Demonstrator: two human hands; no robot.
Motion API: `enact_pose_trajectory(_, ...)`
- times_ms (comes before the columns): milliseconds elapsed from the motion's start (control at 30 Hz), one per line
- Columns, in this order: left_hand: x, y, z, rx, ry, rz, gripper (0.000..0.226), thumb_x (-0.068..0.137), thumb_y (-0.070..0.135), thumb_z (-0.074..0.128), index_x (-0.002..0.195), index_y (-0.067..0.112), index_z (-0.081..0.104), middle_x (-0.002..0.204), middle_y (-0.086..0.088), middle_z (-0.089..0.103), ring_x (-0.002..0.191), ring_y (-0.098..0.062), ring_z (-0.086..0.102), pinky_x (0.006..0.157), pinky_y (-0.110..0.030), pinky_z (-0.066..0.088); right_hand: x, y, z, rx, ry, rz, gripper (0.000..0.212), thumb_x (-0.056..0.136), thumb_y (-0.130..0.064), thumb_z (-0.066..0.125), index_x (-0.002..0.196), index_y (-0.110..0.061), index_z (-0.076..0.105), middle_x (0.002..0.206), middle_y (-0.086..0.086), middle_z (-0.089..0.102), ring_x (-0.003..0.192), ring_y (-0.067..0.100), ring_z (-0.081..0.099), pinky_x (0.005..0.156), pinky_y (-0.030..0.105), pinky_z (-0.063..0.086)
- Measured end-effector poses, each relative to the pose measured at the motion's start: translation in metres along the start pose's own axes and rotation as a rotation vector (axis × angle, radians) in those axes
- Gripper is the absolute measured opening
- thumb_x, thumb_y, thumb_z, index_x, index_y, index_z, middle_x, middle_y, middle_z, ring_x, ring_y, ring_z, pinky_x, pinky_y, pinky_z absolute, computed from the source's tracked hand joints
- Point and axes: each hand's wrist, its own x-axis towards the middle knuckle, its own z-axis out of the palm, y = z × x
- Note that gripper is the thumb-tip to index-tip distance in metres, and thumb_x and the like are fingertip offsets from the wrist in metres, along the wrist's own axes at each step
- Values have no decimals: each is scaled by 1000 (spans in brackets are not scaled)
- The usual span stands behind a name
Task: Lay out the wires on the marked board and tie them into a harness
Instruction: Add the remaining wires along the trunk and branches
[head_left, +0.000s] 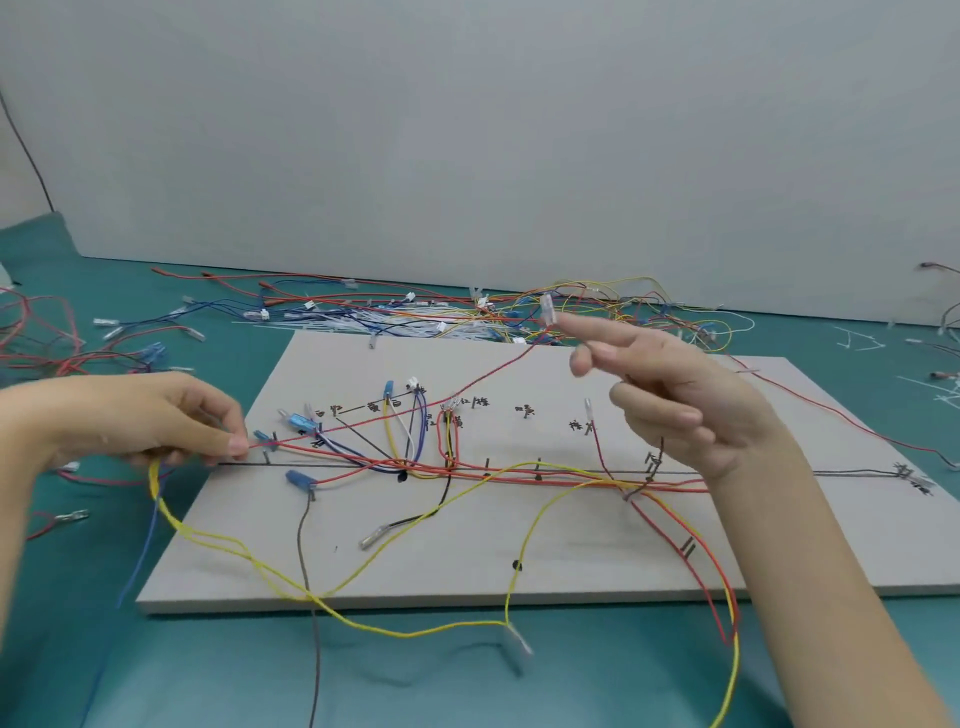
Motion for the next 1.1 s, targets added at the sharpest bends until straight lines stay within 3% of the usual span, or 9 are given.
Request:
enact_pose_trajectory(67,7,-3,1,24,29,25,63,50,74,80,86,23,74,66,0,61,47,-7,49,41,-19,37,2,1,-3,-257,160,23,28,87,-18,60,112,-11,73,88,3,68,30,0,27,25,11,19)
enact_pose_trajectory(133,12,-9,0,9,37,32,62,54,73,80,92,24,75,70,4,64,54,-4,54,49,-17,43,2,0,-4,-347,224,54,26,85,-24,62,104,-12,75,78,6,67,31,3,27,28,12,19)
enact_pose_trajectory(333,16,-36,-15,-104,-33,-9,64,58,57,86,111,24,72,102,-6,72,87,-17,70,75,-24,54,-6,-5,-11,-447,128,91,26,81,-25,62,99,-11,75,50,9,56,35,14,40,37,18,35)
enact_pose_trajectory(500,13,-19,-8,-99,67,90,52,55,47,84,102,26,76,92,-4,74,80,-13,71,68,-19,53,-8,-7,-13,-506,153,123,19,78,-24,60,86,-14,73,44,10,51,33,17,39,37,20,35)
enact_pose_trajectory(667,9,12,7,-65,154,234,44,47,42,83,89,28,76,85,-5,76,78,-15,72,71,-14,53,-13,-12,-17,-554,157,144,16,81,-19,56,85,-14,71,44,12,51,31,17,39,35,19,35)
enact_pose_trajectory(800,5,15,10,-68,159,178,62,34,55,93,83,22,76,84,-8,76,75,-18,72,77,-28,54,-16,-14,-22,-547,201,118,23,90,-10,50,84,-14,72,45,13,50,31,18,37,36,19,34)
enact_pose_trajectory(967,-4,15,8,-24,230,87,73,24,70,89,81,24,78,75,1,75,61,-11,70,57,-13,50,-15,-12,-22,-579,229,160,22,93,-10,49,87,-11,70,48,15,52,32,17,39,34,19,35)
enact_pose_trajectory(1100,-5,25,14,-25,231,62,73,21,72,87,76,25,79,75,0,75,65,-13,72,59,-13,52,-16,-10,-24,-619,252,208,22,93,-9,49,91,-12,71,53,18,57,27,14,31,32,15,26)
